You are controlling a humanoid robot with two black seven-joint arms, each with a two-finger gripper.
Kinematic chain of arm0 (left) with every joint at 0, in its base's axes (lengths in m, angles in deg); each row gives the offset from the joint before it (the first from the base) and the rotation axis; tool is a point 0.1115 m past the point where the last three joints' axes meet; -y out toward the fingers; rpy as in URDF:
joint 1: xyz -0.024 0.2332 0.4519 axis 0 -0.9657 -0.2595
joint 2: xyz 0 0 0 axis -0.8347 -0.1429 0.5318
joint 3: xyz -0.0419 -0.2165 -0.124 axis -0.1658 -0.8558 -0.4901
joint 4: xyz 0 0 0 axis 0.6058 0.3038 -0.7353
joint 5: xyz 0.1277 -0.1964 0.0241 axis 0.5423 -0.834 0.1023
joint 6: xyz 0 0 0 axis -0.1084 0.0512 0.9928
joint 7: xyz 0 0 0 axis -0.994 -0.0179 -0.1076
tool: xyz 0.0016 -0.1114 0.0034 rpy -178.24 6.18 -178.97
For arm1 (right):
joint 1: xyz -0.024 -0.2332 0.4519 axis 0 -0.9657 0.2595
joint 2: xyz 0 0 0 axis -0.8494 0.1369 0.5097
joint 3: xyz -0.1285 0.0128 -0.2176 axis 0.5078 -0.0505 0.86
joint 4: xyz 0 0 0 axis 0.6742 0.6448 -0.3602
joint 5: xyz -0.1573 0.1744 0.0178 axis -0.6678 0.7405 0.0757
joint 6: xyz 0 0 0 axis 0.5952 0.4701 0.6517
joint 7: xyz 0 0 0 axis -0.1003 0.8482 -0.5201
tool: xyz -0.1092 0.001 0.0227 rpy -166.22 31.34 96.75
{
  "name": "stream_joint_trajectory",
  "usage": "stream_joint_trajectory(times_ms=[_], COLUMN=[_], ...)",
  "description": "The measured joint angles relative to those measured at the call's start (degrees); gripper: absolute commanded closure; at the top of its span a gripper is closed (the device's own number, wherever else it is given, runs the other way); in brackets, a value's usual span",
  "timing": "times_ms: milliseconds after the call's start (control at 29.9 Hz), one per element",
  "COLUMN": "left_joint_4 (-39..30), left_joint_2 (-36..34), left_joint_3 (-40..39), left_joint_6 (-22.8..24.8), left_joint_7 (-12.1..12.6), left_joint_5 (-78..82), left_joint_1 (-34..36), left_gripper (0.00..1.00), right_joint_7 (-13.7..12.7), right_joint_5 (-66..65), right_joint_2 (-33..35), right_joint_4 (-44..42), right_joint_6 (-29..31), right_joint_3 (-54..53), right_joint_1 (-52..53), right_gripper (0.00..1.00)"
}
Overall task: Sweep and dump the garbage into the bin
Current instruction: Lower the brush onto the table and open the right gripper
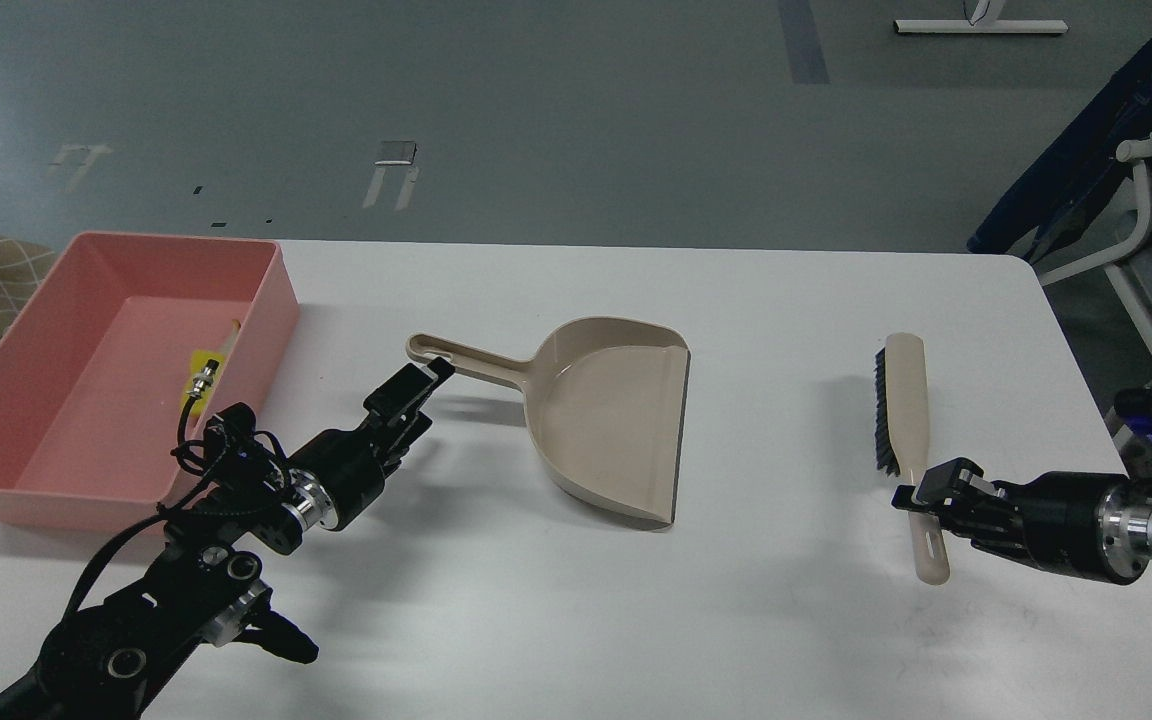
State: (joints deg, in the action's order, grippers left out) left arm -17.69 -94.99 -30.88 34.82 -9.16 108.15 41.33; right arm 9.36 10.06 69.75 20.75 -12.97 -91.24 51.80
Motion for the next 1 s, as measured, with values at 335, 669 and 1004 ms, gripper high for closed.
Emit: stream_joint_trajectory(times_ms=[335, 669, 1004], left_joint_4=[-0.29, -0.44, -0.45], left_joint_2=[-0.05, -0.66, -0.63], left_joint_3=[-0.16, -0.19, -0.19], left_joint_6=[0.0, 0.0, 0.02], left_joint_7=[0.06, 0.08, 0.03], left_joint_5=[0.01, -0.05, -0.08], left_joint_1=[0.04, 0.04, 0.06], left_gripper=[0.02, 0.02, 0.02], right_joint_7=[1.79, 2.79, 2.88], right_joint_5=[-4.15, -4.35, -4.4], right_joint_2=[0.0, -0.39, -0.61], right_joint_4=[0.99, 1.01, 0.83], right_joint_6=[0.0, 0.0, 0.0], right_joint_3=[0.0, 0.05, -0.6], right_joint_1=[0.0, -1.32, -2.65], right_gripper=[1.0, 1.0, 1.0])
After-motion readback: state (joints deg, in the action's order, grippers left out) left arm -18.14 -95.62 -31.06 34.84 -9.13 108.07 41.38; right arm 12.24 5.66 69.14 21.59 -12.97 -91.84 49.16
